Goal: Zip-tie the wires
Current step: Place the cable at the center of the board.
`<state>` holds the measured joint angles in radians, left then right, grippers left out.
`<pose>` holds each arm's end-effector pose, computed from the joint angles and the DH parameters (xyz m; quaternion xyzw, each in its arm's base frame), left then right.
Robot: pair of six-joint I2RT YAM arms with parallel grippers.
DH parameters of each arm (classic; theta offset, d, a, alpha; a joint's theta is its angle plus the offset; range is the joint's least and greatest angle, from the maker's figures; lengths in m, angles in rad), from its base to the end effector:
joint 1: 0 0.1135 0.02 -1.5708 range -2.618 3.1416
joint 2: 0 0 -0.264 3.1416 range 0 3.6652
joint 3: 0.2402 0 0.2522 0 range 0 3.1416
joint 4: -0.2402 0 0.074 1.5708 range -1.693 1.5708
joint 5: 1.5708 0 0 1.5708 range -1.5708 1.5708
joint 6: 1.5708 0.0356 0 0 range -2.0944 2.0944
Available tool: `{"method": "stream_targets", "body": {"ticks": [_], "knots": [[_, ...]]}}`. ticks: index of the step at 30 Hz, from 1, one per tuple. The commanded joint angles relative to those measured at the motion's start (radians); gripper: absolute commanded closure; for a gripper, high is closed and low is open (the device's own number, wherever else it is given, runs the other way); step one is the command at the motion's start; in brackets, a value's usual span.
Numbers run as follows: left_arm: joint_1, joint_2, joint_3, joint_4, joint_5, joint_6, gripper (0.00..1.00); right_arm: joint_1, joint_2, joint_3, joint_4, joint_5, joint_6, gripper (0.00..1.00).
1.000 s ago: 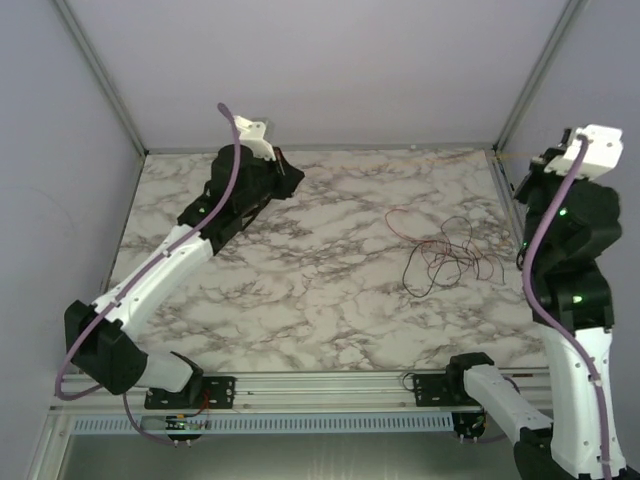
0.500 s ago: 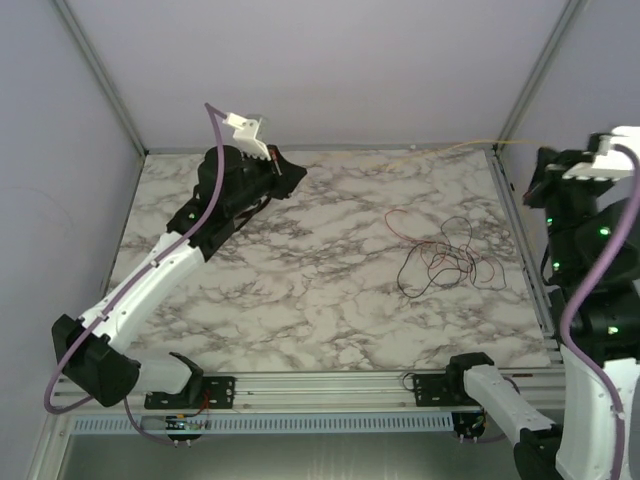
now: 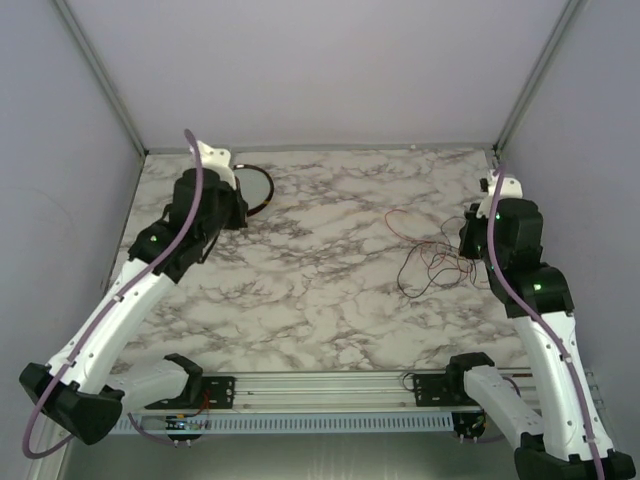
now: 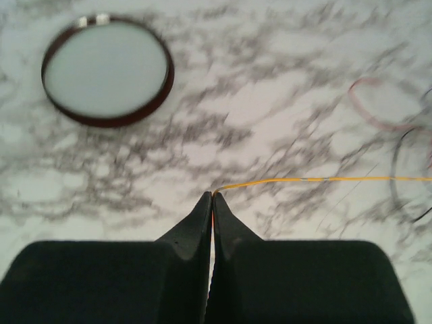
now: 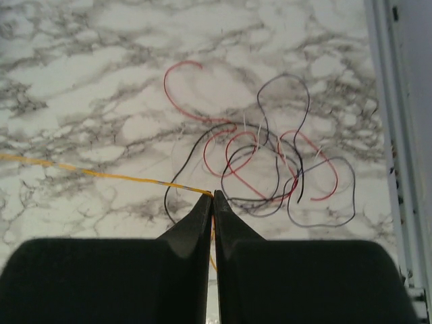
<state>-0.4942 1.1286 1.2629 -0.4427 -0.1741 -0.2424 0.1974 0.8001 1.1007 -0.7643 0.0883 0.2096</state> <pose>0.2192 -0.1111 0.4113 0.0501 0.8043 -0.1462 0.5737 0.1479 0.0264 0.3838 0.0284 0.8497 0.0694 0.5219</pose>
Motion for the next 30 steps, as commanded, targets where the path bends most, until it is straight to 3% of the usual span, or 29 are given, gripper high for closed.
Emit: {"method": "stream_targets", "body": {"ticks": [1,8,17,23,30], "knots": [[0.006,-0.013,-0.095,-0.170,-0.092,0.007,1.00,0.032,0.014,0.007,-0.079,0.048,0.069,1.00],[0.008,-0.060,-0.232,-0.137,-0.104,-0.042,1.00,0.108,0.094,-0.039,-0.074,0.050,0.171,1.00],[0.063,0.004,-0.246,-0.166,-0.212,-0.008,1.00,0.329,0.308,-0.191,0.132,0.096,0.354,1.00],[0.178,0.047,-0.328,-0.091,-0.133,0.022,1.00,0.384,0.507,-0.179,0.216,0.149,0.366,1.00],[0.207,0.154,-0.388,-0.035,-0.089,0.037,1.00,0.387,0.715,-0.142,0.289,0.143,0.324,1.00]]}}
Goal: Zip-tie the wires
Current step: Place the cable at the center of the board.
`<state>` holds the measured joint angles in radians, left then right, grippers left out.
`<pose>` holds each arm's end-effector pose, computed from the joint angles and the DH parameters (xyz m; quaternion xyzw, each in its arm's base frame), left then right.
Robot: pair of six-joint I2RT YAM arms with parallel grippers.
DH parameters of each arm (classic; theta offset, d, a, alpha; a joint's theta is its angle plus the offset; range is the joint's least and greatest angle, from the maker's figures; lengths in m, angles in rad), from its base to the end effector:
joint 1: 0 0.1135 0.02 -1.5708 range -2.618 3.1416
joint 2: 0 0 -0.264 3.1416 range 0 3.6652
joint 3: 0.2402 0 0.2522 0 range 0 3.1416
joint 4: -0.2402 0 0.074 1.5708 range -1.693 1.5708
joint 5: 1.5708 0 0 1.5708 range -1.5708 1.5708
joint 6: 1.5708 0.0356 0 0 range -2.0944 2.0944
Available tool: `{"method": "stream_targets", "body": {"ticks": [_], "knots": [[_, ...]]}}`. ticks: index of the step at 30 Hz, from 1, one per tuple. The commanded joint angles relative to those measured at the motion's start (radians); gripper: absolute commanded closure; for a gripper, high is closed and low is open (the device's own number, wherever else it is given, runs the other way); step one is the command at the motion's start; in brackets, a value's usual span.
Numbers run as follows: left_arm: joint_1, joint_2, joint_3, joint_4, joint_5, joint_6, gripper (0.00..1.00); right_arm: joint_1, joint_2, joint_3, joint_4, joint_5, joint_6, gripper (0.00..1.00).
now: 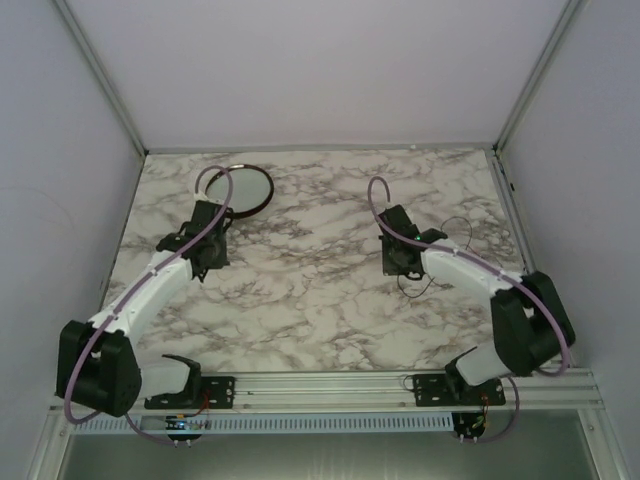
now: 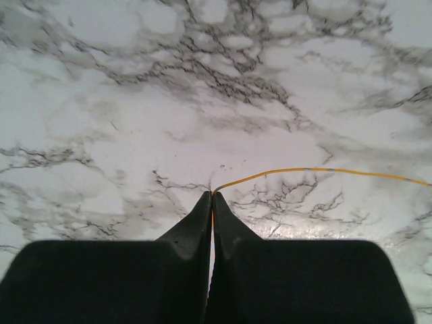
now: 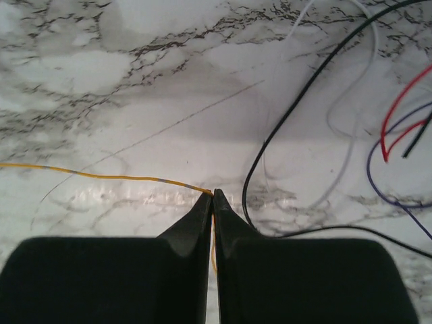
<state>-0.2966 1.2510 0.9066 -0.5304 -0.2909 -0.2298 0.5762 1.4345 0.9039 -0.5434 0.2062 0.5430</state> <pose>0.2489 -0.0654 0.2549 -0.0183 0.9313 0.0438 0.3612 0.2368 0.1452 0.2072 0.0093 0.9644 0.0453 0.2602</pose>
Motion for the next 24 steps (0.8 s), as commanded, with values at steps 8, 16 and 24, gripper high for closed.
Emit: {"method": "stream_targets", "body": {"ticks": [8,16,24], "knots": [[0.019,0.105,-0.102,0.117,0.070,0.037,1.00,0.005,0.219,0.102,0.073,0.047,-0.077,0.93],[0.018,0.201,-0.093,0.108,0.087,0.019,1.00,0.004,0.219,0.133,0.059,0.021,-0.094,0.63],[0.018,0.191,-0.107,0.140,0.119,-0.008,0.97,-0.018,0.111,0.172,0.016,-0.074,-0.110,0.46]]}}
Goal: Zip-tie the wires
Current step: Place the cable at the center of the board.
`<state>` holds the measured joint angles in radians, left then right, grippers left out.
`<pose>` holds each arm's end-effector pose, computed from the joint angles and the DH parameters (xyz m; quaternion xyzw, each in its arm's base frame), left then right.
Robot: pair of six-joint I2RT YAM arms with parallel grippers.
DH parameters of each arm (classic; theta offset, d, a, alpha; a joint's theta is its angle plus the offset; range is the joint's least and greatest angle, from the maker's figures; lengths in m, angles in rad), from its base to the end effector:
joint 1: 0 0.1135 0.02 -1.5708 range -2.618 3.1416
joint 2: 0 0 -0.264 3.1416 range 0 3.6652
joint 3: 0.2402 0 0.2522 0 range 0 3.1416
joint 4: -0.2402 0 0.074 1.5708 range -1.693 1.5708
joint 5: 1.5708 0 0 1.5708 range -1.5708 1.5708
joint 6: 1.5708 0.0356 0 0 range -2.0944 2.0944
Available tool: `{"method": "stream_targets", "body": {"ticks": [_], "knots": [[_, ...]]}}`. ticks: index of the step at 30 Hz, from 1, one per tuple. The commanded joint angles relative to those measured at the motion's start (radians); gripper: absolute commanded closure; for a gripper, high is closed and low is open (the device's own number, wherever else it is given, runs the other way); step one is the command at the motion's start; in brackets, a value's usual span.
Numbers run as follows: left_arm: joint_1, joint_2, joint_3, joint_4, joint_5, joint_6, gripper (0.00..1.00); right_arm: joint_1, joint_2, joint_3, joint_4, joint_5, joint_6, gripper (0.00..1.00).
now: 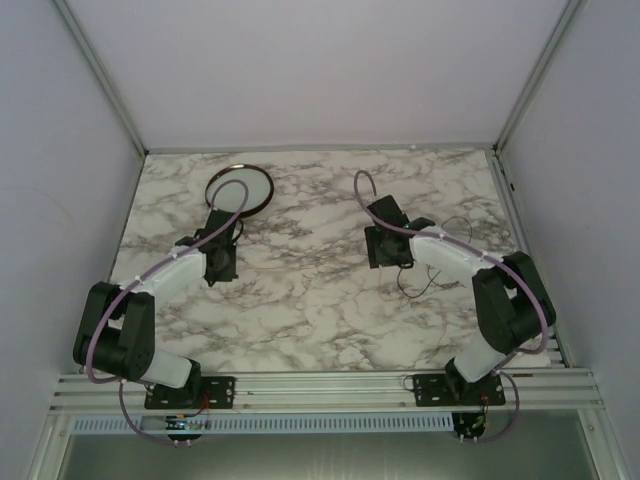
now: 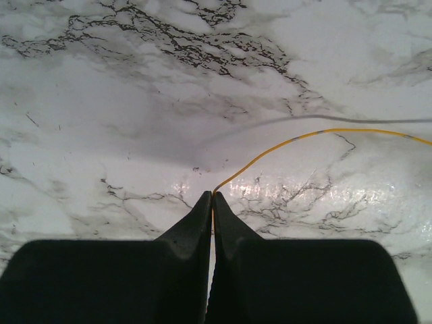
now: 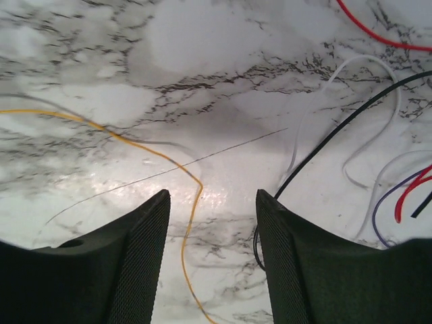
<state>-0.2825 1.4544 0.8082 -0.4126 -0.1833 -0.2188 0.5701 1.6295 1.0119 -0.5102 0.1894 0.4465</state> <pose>0.2654 -0.0703 0.1811 0.0075 0.9636 0.0232 0.2662 0.2702 0.1653 0.1857 -0.0392 0.9706 0.0259 0.2360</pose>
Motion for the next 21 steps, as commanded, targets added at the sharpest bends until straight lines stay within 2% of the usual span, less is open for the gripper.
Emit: {"method": "stream_targets", "body": {"ticks": [1,3,6,10,14,17,21], "knots": [[0.005,-0.014,-0.007,0.019,0.010,-0.019,0.94,-0.018,-0.100,0.069,-0.024,-0.058,-0.014,0.45],[0.005,-0.015,-0.003,0.013,0.008,-0.017,0.89,-0.033,-0.141,0.074,-0.030,-0.059,-0.011,0.44],[0.005,-0.014,0.005,0.004,-0.007,-0.017,0.73,-0.082,-0.194,0.067,-0.017,-0.061,0.000,0.42],[0.005,-0.014,0.025,-0.020,-0.047,-0.016,0.59,-0.151,-0.242,0.031,0.026,-0.045,0.021,0.41],[0.005,-0.057,0.051,-0.025,-0.060,-0.022,0.35,-0.214,-0.271,-0.002,0.075,-0.027,0.029,0.41],[0.003,-0.126,0.077,-0.005,-0.023,-0.020,0.28,-0.251,-0.246,-0.001,0.085,-0.030,0.019,0.41],[0.003,-0.245,0.105,0.058,0.091,-0.019,0.18,-0.267,-0.200,0.005,0.092,-0.006,0.016,0.41]]}}
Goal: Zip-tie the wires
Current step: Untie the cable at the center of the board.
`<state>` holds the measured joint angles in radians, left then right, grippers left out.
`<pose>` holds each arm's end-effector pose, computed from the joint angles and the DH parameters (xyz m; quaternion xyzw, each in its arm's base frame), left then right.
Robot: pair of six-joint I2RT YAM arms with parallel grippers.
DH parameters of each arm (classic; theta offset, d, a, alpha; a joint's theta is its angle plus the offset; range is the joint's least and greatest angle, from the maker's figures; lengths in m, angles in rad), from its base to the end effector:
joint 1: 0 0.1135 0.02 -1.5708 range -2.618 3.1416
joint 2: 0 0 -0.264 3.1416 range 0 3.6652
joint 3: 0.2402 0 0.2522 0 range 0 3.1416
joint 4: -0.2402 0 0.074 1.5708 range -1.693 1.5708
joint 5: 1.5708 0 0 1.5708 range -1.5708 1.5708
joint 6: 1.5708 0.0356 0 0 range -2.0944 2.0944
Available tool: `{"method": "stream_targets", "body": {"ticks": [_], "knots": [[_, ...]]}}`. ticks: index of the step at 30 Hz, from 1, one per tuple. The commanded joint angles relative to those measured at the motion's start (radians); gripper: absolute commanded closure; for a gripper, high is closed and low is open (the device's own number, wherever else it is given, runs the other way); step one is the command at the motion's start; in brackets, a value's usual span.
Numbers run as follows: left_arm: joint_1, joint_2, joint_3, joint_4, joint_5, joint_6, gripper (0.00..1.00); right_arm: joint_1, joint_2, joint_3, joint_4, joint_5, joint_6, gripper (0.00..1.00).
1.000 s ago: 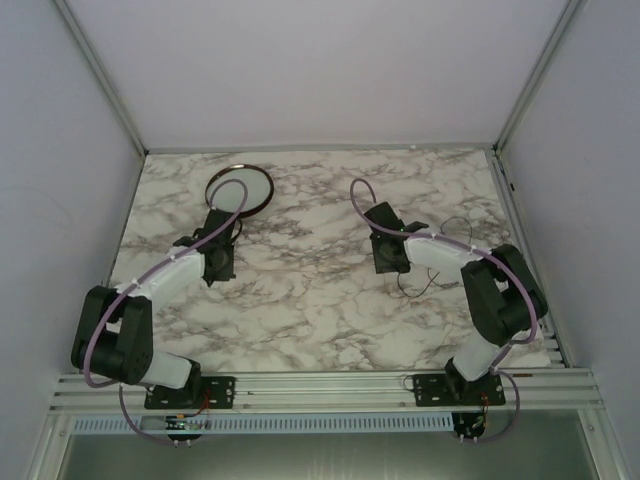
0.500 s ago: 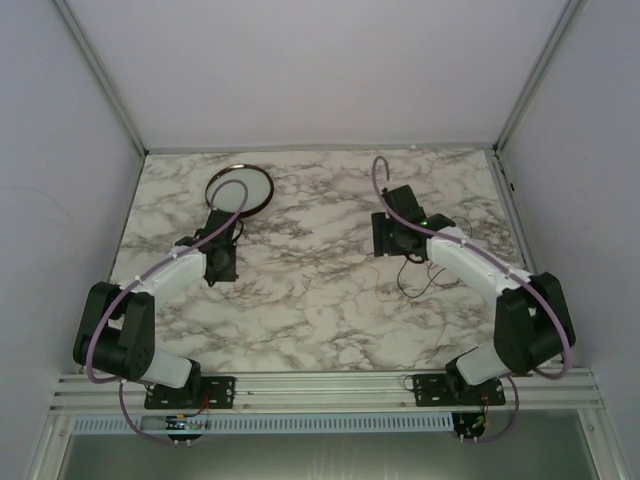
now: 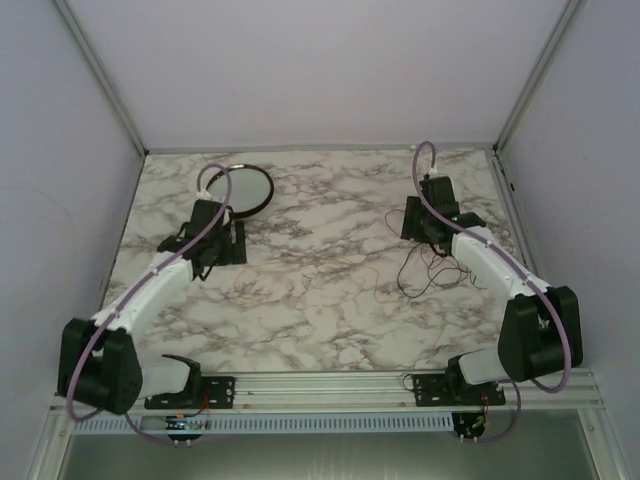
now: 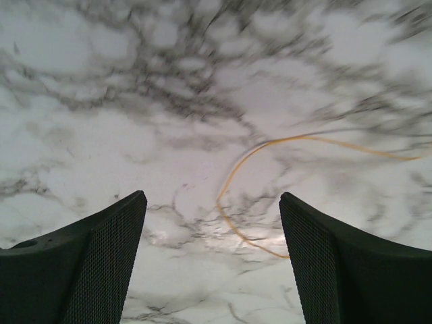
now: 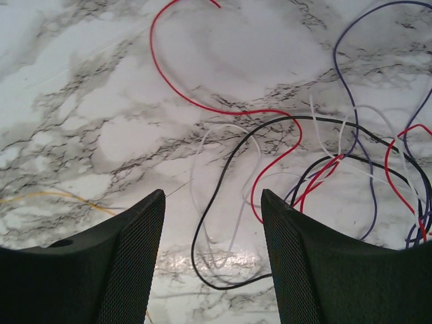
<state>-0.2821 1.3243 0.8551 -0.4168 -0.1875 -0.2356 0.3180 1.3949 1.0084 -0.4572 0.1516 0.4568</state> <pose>0.2613 -0.0688 0.2279 -0.0096 0.9383 -0.0003 0.3457 0.2827 0.0874 0.2551 0.0915 0.9278 0.0684 0.3550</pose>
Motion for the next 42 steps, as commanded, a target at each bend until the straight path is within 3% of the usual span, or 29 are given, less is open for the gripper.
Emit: {"method": "stream_targets", "body": {"ticks": [1,10,13,18,20,26,32,36,42], "knots": [[0.003,-0.138,0.063,0.078,0.120,-0.008,0.17,-0.019,0.044,0.006,0.040,0.048,0.007,0.41],[0.004,-0.221,0.113,0.097,0.298,-0.035,0.16,-0.056,0.150,-0.029,0.073,0.054,0.009,0.44],[0.003,-0.237,0.120,0.116,0.354,-0.045,0.15,-0.061,0.185,-0.041,0.086,0.044,0.011,0.50],[0.001,-0.240,0.146,0.193,0.464,-0.043,0.15,-0.062,0.161,-0.044,0.070,0.053,0.010,0.90],[-0.006,-0.227,0.157,0.233,0.500,-0.038,0.15,-0.059,0.103,-0.030,0.037,0.093,0.009,1.00],[-0.101,-0.123,0.184,0.403,0.500,-0.007,0.14,-0.017,-0.086,0.055,-0.132,0.207,0.005,1.00],[-0.219,0.133,0.309,0.518,0.432,0.072,0.12,-0.014,-0.228,0.012,-0.166,0.208,-0.005,1.00],[-0.250,0.334,0.464,0.540,0.489,-0.018,0.12,-0.015,-0.261,0.008,-0.170,0.191,-0.012,1.00],[-0.390,0.478,0.554,0.765,0.589,0.035,0.10,-0.014,-0.350,0.096,-0.169,0.151,-0.045,1.00]]}}
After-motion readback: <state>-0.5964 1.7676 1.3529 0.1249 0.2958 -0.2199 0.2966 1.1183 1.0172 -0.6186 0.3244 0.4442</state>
